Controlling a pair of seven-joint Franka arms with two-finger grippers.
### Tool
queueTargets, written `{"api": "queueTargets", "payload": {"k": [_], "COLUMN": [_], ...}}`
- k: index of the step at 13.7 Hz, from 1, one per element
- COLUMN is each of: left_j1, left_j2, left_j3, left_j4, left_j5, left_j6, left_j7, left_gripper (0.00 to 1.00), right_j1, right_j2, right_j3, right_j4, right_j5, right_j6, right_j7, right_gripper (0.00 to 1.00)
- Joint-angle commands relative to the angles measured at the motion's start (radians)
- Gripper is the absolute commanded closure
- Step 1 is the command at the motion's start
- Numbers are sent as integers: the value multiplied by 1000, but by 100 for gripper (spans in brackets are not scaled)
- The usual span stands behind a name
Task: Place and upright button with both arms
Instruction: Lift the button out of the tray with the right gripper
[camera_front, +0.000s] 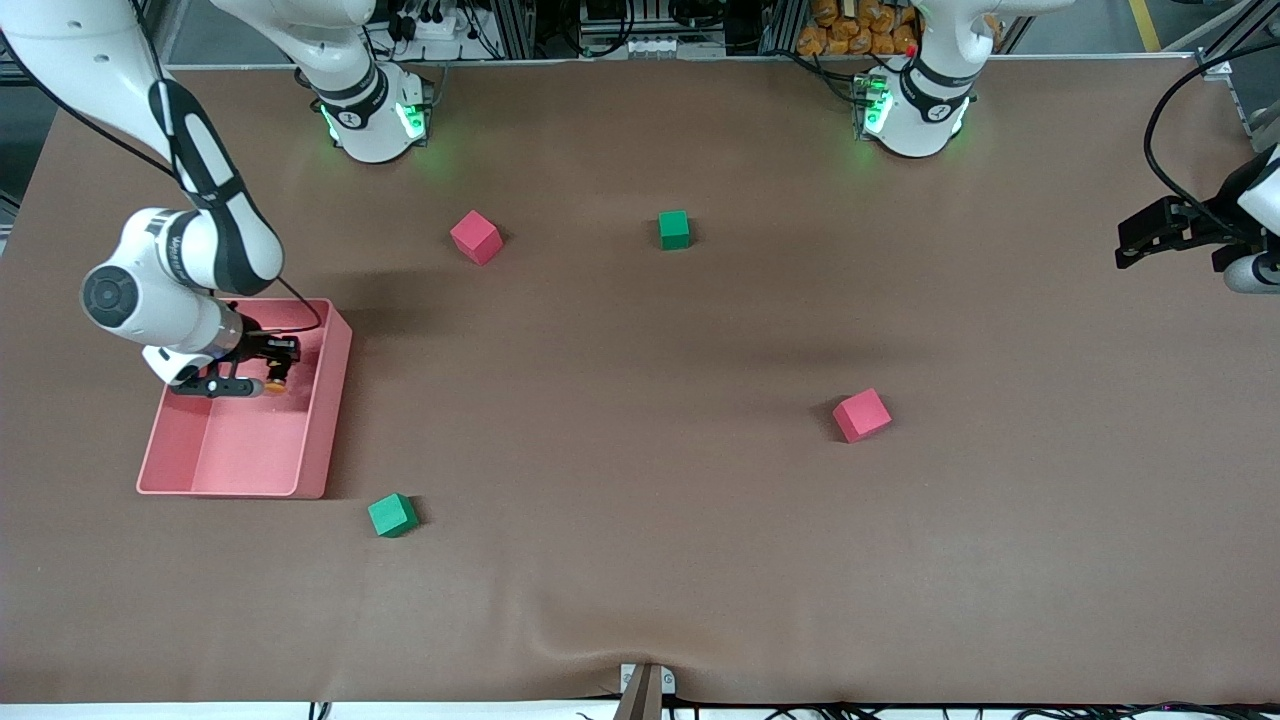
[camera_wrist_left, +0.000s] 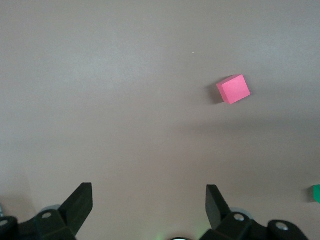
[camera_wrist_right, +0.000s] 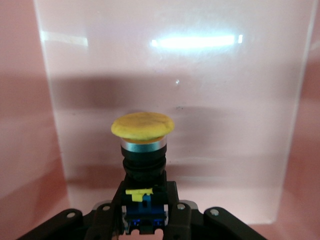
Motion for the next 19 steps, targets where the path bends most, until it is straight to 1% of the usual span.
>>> {"api": "queueTargets", "payload": {"k": [1,4,6,8,10,13,15,16,17,18,19], "left_j1": [19,19,19,21,21,21,21,21,21,21,21], "left_j2": [-1,-1,-1,0,-1,0,0,-1,0,0,0], "left_j3": [-4,-4,-4,-4,-4,-4,-4,-4,-4,-4,-4], "left_j4": [6,6,6,6,6,6,6,6,6,6,6], "left_j5": [-14,-14,-14,-14,-14,-14,-14,-13,-13,-14,-14], "left_j6": [-12,-21,-21,-21,-22,-22,-22,-22,-22,-22,-22], "left_j7": [5,5,5,7,7,5,5,5,4,4,5], "left_gripper": [0,0,0,0,0,0,0,0,0,0,0], "right_j1": [-3,-3,-1,47,135,306,383,409,445,497,553], "right_j2": [-51,-51,-49,-49,-48,-25,46,70,81,101,127], "right_j3": [7,7,13,14,14,10,10,12,12,12,12], "right_j4": [69,201,279,347,410,489,574,600,606,606,606], "right_j5": [-17,-17,-15,-14,-15,-20,-18,-1,3,3,2], "right_j6": [-130,-297,-377,-420,-460,-456,-454,-454,-453,-424,-367], "right_j7": [-40,-92,-126,-155,-148,-140,-90,-44,2,57,132], "right_gripper": [87,87,86,86,86,86,86,85,85,85,85]}}
